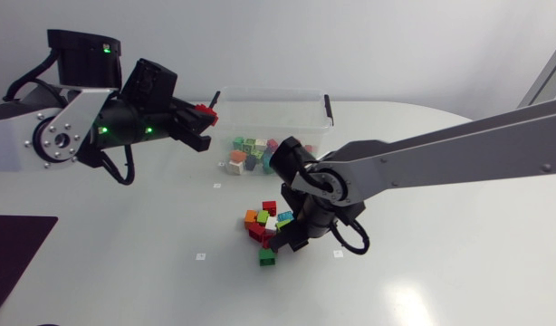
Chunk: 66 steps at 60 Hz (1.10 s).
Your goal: Place the duplo bricks in the container
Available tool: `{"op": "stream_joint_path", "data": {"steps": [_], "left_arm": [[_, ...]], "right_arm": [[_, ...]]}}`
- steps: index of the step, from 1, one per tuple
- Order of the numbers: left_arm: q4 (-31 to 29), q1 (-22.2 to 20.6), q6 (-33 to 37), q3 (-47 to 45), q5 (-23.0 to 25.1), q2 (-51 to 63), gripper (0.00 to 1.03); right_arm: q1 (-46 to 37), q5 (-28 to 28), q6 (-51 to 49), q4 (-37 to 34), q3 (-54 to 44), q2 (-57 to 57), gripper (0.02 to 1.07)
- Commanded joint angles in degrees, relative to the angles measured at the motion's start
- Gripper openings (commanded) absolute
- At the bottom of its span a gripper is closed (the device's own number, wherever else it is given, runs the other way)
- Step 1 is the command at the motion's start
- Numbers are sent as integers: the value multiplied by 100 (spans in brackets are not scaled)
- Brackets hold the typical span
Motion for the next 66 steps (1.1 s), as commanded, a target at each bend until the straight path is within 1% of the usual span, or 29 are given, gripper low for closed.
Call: {"op": "stream_joint_path", "data": {"steps": [1, 8, 15, 33, 40, 53, 55, 58, 59, 60, 64, 65, 66], "left_arm": [[199, -12, -223, 417, 24, 443, 20], [243, -4, -285, 768, 24, 883, 20], [410, 14, -373, 1137, 24, 1366, 20], [445, 40, -724, 1999, 24, 2236, 21], [357, 31, -900, 2429, 24, 2570, 23], [-117, -4, -1014, 3211, 24, 3053, 23], [-179, -12, -1014, 3299, 24, 3089, 26], [-293, -21, -1005, 3414, 24, 3141, 34], [-320, -21, -1005, 3431, 24, 3150, 35], [-381, -30, -1005, 3484, 24, 3185, 39], [-513, -39, -979, 3598, 24, 3229, 61], [-566, -48, -953, 3625, 15, 3247, 71], [-627, -48, -935, 3660, 15, 3256, 77]], "right_arm": [[-153, 78, 77, -79, -144, -386, 23], [-329, 78, 24, -176, -100, -632, 23], [-469, 78, -19, -308, 49, -790, 23], [-821, 34, -160, -475, 594, -1186, 23], [-1005, -45, -204, -607, 972, -1230, 23], [-1190, -168, -204, -677, 1473, -1230, 23], [-1199, -168, -195, -659, 1552, -1221, 23], [-1216, -168, -178, -642, 1658, -1186, 23], [-1216, -168, -178, -642, 1693, -1177, 23], [-1216, -177, -169, -642, 1737, -1160, 23], [-1260, -212, -143, -607, 1904, -1063, 23], [-1269, -230, -125, -580, 1965, -1019, 23], [-1278, -230, -125, -545, 2000, -993, 23]]}}
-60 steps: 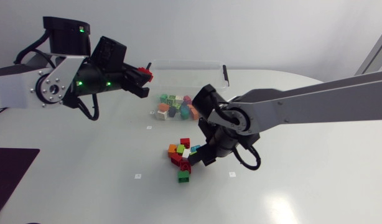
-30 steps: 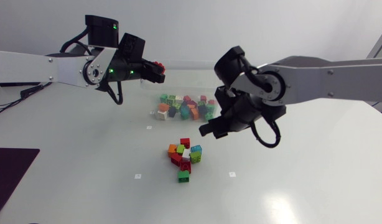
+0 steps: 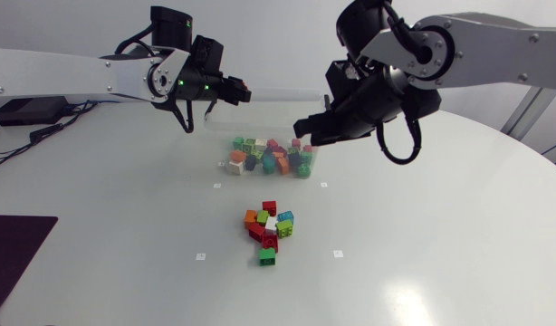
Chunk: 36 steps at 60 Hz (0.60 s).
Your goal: Place the duplo bricks in the container
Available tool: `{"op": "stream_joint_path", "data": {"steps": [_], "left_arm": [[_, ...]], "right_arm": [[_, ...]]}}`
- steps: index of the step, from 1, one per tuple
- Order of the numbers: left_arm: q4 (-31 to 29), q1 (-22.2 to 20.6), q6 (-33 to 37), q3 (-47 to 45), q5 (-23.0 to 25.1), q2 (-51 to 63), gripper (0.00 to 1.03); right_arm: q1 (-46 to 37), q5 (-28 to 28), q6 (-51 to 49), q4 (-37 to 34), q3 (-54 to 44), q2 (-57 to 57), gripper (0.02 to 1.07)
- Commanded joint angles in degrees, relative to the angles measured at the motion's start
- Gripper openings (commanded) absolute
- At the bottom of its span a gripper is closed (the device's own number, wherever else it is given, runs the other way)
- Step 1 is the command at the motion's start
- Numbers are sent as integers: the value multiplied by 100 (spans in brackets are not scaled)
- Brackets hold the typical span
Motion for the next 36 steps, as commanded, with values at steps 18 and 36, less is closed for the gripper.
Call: {"op": "stream_joint_path", "data": {"steps": [18, 36], "left_arm": [[-1069, -103, 383, 254, 2, -211, 99], [-1711, -191, 1148, -801, 2, -1415, 99]], "right_arm": [[-175, -115, 39, 304, 1038, 742, 23], [-289, -185, 101, 515, 1777, 1454, 23]]}}
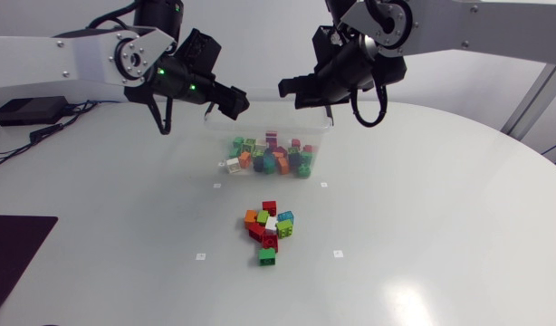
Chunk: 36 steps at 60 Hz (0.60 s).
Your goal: Place the duplo bricks in the container
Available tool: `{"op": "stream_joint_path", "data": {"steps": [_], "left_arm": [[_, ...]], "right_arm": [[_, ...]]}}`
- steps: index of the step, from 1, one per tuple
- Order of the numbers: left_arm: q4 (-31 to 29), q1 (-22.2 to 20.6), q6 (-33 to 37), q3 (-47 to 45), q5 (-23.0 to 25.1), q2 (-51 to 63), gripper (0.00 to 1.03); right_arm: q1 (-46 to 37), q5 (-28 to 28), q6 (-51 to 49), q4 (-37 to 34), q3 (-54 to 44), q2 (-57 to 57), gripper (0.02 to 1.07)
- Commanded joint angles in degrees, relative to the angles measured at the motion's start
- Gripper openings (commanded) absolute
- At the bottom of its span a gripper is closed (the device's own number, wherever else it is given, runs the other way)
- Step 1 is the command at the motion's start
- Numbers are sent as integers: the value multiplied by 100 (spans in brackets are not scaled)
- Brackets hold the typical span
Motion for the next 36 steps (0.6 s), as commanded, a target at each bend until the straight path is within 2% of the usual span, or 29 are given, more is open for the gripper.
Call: {"op": "stream_joint_path", "data": {"steps": [1, 16, 32, 36], "left_arm": [[-177, -42, 339, -401, 2, -383, 99], [-256, -103, 1113, -1499, 116, -832, 99], [-212, -191, 2299, -2246, 565, -884, 98], [-212, -209, 2607, -2290, 661, -761, 98]], "right_arm": [[-77, -25, 77, 65, 264, 302, 23], [-130, -104, 138, 153, 783, 847, 23], [-174, -69, 112, 214, 1310, 1400, 24], [-174, -34, 94, 206, 1460, 1523, 30]]}}
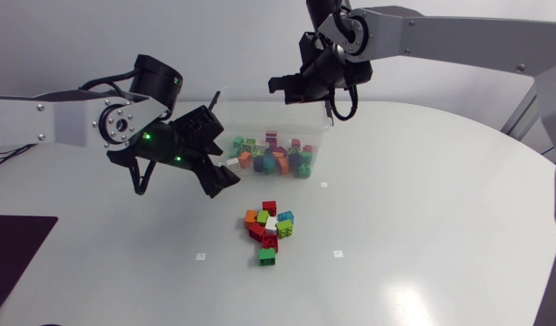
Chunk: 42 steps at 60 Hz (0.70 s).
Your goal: Place the duplo bricks in the container
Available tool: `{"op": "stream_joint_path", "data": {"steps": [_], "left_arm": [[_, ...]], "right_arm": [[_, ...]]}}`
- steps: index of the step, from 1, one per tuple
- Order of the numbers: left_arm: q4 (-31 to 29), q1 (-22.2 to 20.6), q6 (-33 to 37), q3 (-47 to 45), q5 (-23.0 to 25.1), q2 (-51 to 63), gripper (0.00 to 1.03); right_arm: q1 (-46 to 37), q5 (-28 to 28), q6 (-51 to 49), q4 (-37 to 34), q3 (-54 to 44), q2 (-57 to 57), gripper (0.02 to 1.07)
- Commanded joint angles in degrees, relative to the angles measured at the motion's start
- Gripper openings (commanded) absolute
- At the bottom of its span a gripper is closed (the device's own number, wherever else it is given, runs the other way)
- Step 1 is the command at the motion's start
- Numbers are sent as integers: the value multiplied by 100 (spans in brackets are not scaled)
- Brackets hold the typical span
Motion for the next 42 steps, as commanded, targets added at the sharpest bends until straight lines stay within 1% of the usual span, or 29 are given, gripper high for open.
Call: {"op": "stream_joint_path", "data": {"steps": [1, 10, 15, 16, 18, 20, 22, 32, 36, 42], "left_arm": [[2, -63, 603, -168, 110, 109, 98], [2, -159, 1236, -203, 128, 399, 98], [-15, -186, 1614, -247, 163, 531, 98], [-15, -186, 1675, -247, 163, 557, 98], [-15, -186, 1789, -256, 163, 610, 98], [-24, -186, 1921, -238, 172, 707, 98], [-24, -186, 2044, -230, 172, 777, 98], [-208, -212, 2554, -168, 234, 961, 98], [-375, -247, 2818, -151, 277, 1049, 97], [-622, -265, 3055, -36, 339, 1181, 97]], "right_arm": [[-34, 58, 46, 29, 293, 298, 33], [-42, 163, 11, -182, 697, 570, 59], [-42, 172, -7, -341, 890, 667, 77], [-42, 181, -7, -349, 917, 667, 79], [-42, 198, -7, -385, 952, 667, 87], [-42, 198, -7, -411, 987, 667, 92], [-51, 198, -7, -464, 1031, 658, 94], [-60, 198, 29, -490, 882, 368, 94], [-60, 190, 37, -455, 653, 139, 98], [-60, 181, 46, -341, 179, -239, 98]]}}
